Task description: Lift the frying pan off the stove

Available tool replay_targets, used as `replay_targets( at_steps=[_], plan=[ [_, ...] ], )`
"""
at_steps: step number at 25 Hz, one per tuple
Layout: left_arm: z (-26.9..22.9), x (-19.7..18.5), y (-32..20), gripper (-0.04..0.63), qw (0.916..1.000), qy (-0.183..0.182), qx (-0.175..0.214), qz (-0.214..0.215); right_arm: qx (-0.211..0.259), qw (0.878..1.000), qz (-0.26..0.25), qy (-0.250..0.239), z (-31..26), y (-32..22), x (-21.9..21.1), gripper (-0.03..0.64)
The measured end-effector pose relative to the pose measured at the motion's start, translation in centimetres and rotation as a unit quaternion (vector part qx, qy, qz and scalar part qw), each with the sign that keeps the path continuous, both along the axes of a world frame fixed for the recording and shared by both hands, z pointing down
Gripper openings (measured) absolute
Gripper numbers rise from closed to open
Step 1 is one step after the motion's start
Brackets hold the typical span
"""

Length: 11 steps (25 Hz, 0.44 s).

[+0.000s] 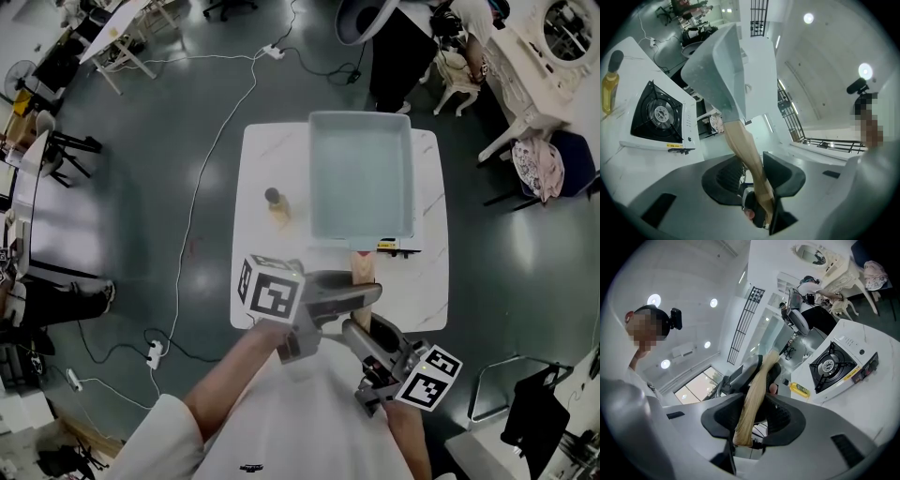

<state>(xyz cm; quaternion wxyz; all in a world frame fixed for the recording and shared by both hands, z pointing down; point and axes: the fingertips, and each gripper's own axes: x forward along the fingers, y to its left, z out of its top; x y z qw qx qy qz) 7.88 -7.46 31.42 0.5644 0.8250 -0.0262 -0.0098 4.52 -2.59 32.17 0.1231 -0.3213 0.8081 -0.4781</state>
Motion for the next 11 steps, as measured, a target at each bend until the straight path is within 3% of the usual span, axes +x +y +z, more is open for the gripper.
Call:
replay_targets(
  at_steps=[11],
  plan=[
    [0.24,-0.03,-0.06,0.129,1.0000,0.002,-0.005,0.006,-0.005,1.000,0.006,-0.003,0.12,-0.13,-0.20,0.124]
  ],
)
